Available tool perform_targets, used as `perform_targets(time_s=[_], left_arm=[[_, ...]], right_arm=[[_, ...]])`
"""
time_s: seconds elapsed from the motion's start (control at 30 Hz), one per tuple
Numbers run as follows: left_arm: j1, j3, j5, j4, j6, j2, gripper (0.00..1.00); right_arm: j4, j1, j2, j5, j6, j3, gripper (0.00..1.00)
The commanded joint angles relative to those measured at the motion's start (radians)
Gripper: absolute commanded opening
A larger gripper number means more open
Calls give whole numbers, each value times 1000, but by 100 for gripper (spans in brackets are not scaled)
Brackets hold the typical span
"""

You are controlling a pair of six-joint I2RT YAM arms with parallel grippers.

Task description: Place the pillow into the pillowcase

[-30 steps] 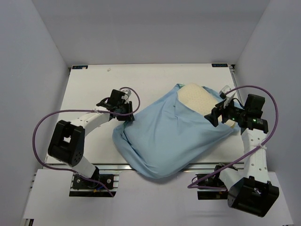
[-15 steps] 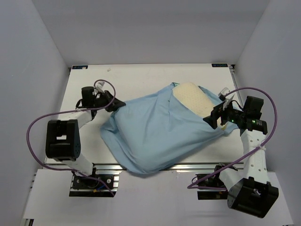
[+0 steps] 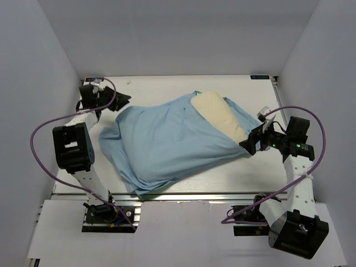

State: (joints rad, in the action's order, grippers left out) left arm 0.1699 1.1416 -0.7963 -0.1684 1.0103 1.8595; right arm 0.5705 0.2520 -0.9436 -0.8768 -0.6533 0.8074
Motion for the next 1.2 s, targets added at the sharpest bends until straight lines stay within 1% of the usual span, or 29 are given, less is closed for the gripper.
perform_targets(time_s=[0.0, 0.03, 0.07, 0.1, 0.13, 0.17, 0.2, 0.23, 0.27, 0.3, 0.37, 0.4, 0.43, 0.47, 0.5, 0.57, 0.6, 0.67, 0.7, 0.73, 0.8, 0.87, 0.9, 0.97, 1.0, 1.07, 1.1, 1.17], left_arm=[[-16, 187, 219, 296, -283, -95, 45], [-30, 251, 254, 366, -321, -108, 50], [-44, 285, 351, 406, -398, -121, 52], [-73, 315, 402, 441, -430, -150, 58], [-85, 354, 440, 478, -458, -164, 60], [-99, 366, 481, 484, -495, -178, 60], [-127, 374, 488, 486, -512, -193, 62], [-145, 380, 493, 486, -557, -222, 66], [-171, 380, 485, 483, -587, -238, 66], [-250, 376, 479, 475, -616, -267, 68], [-341, 347, 447, 474, -706, -289, 69], [-440, 333, 442, 478, -725, -296, 69], [-489, 314, 437, 483, -742, -304, 69], [-539, 260, 436, 475, -753, -319, 69], [-625, 223, 443, 437, -751, -332, 69], [-697, 134, 451, 359, -705, -371, 69], [-755, 63, 471, 286, -682, -378, 69], [-802, 23, 486, 222, -609, -363, 72], [-846, 18, 503, 190, -587, -349, 73], [-865, 21, 547, 176, -564, -330, 73], [-909, 41, 589, 146, -501, -262, 73], [-934, 96, 638, 159, -419, -206, 74], [-940, 115, 647, 164, -397, -156, 75], [-961, 168, 672, 168, -354, -113, 75], [-965, 181, 690, 199, -337, -82, 75], [-966, 224, 750, 220, -294, -59, 76], [-966, 245, 781, 274, -274, -43, 80], [-958, 323, 914, 335, -265, -31, 85]], right_arm=[[-55, 0, 17, 25, 27, -7, 89], [-63, 0, 17, 33, 32, -11, 89], [-67, 0, 16, 35, 37, -13, 89], [-69, 0, 14, 33, 37, -14, 89], [-69, 0, 14, 27, 35, -14, 90], [-69, 0, 14, 24, 31, -16, 89], [-70, 0, 16, 22, 26, -17, 89], [-73, 0, 14, 27, 15, -19, 89], [-77, 0, 12, 32, 8, -20, 89], [-86, 0, 6, 50, 0, -20, 89], [-90, 0, -9, 74, -6, -17, 89], [-93, 1, -29, 85, -9, -14, 89], [-98, 4, -41, 113, -5, -11, 89], [-106, 12, -56, 119, 24, -1, 89], [-106, 29, -87, 121, 41, 7, 89], [-113, 47, -130, 119, 99, 24, 89], [-124, 58, -142, 124, 125, 26, 89], [-159, 59, -162, 127, 190, 18, 89], [-210, 58, -168, 124, 211, 4, 89], [-246, 58, -173, 115, 243, -7, 89], [-338, 50, -199, 95, 324, -17, 89], [-360, 29, -254, 104, 356, -2, 89], [-372, 9, -280, 113, 385, 7, 89], [-388, -11, -355, 113, 411, 33, 89], [-409, -17, -383, 128, 437, 39, 89], [-440, -25, -461, 139, 466, 67, 89], [-464, -26, -487, 139, 489, 82, 89], [-481, -31, -555, 133, 510, 140, 89]])
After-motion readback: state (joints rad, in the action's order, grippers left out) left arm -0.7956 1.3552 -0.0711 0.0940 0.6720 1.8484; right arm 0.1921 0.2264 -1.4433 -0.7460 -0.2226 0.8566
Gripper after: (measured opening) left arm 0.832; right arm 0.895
